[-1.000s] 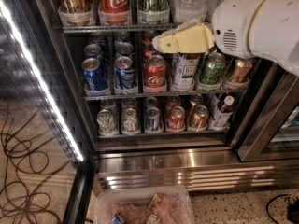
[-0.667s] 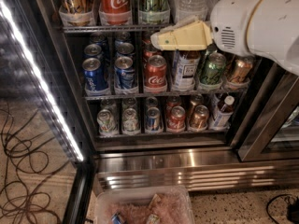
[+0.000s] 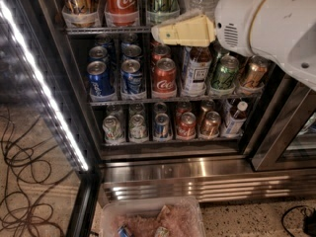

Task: Pick water bottle from top shelf of fridge

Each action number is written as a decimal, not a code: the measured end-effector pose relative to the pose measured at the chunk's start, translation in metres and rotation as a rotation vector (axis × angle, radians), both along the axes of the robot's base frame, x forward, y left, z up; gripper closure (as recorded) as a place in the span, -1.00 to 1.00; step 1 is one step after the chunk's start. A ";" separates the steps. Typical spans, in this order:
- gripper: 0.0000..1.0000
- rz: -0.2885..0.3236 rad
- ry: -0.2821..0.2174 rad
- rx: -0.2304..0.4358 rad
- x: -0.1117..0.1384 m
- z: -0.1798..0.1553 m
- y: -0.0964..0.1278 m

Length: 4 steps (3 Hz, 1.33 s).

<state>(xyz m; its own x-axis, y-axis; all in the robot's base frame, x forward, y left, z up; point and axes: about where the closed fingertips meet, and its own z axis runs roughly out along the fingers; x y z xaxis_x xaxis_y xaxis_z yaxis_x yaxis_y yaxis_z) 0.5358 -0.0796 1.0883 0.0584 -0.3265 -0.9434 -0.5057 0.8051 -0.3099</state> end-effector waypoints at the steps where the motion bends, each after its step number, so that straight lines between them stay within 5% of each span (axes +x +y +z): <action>1: -1.00 -0.079 -0.085 0.080 0.004 0.030 0.009; 4: -0.90 -0.140 -0.120 0.126 0.007 0.041 0.006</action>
Offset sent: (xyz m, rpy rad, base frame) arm 0.0053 0.0023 0.0177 0.0679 -0.0555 -0.0607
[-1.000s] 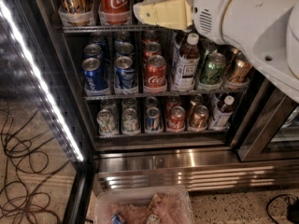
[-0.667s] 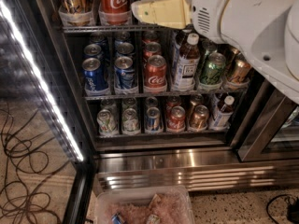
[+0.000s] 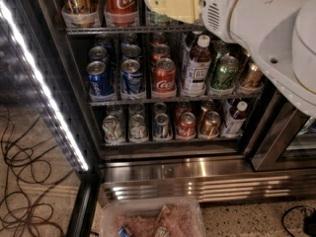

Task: Pick water bottle from top shelf of fridge

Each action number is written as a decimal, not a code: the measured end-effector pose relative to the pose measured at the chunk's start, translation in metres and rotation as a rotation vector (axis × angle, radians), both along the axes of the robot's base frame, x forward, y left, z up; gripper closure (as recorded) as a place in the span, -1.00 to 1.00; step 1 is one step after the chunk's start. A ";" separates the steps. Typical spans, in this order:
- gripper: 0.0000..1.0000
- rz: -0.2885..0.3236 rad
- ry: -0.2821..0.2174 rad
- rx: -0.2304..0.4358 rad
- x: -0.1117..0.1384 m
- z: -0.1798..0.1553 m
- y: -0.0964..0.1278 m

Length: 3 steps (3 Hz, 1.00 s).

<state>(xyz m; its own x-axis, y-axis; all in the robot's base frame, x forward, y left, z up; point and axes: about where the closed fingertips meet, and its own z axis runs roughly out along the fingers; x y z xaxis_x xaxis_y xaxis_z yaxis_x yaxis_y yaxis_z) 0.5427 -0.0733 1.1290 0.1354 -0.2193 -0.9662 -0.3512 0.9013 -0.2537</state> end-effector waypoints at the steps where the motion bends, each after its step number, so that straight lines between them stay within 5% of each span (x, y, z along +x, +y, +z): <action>1: -0.72 -0.044 -0.005 0.000 -0.001 -0.003 -0.006; 3: -0.62 -0.121 -0.017 -0.001 -0.003 -0.009 -0.011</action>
Offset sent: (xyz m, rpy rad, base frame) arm 0.0002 -0.0287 -0.0256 0.0067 0.0028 -0.1726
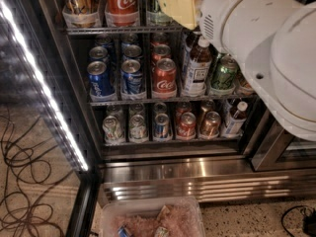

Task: Pick water bottle from top shelf of fridge

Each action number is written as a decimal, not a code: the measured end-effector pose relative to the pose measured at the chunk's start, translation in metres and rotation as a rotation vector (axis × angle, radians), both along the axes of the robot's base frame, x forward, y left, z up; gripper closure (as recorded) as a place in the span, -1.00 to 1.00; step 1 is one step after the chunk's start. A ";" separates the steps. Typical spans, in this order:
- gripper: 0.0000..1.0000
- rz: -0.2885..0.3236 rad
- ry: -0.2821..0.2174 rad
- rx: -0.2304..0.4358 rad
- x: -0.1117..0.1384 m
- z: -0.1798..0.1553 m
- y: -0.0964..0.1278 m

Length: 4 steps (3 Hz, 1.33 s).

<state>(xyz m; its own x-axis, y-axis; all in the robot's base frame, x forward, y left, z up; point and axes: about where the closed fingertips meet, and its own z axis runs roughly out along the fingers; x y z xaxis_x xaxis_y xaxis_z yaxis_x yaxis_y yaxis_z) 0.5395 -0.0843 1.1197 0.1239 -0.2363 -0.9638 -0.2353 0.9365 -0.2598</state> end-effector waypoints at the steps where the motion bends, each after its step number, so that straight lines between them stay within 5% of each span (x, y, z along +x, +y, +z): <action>1: -0.52 -0.016 -0.009 0.002 0.005 -0.003 0.001; 4: -0.36 -0.070 -0.038 0.009 0.018 -0.007 -0.008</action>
Offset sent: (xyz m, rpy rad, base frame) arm 0.0223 -0.0156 -0.0206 0.0263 -0.0095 -0.0641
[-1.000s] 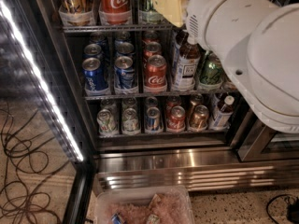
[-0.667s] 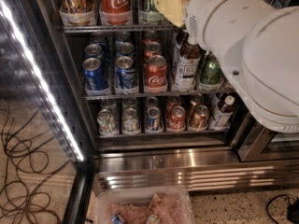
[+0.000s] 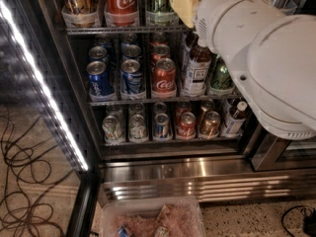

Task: Pick water bottle from top shelf of fridge

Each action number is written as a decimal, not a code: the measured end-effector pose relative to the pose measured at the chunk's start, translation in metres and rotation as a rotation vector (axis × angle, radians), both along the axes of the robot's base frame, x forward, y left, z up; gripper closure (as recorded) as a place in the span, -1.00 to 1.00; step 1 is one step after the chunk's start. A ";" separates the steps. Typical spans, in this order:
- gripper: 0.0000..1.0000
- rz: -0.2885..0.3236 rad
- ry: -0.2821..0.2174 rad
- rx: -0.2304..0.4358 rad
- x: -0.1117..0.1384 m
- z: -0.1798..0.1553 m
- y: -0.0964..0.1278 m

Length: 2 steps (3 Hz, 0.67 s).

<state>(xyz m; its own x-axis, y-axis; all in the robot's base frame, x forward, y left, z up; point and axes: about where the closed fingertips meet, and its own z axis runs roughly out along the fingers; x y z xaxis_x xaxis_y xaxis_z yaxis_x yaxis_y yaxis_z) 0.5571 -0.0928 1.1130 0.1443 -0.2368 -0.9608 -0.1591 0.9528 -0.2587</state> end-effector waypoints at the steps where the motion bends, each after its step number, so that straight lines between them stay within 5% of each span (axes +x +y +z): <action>1: -0.24 -0.025 -0.010 -0.005 0.003 -0.003 -0.004; 2: -0.22 -0.040 -0.019 -0.004 0.009 -0.007 -0.006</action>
Offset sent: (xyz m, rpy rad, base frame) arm 0.0217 -0.0169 -0.0263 0.0107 -0.0146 -0.0612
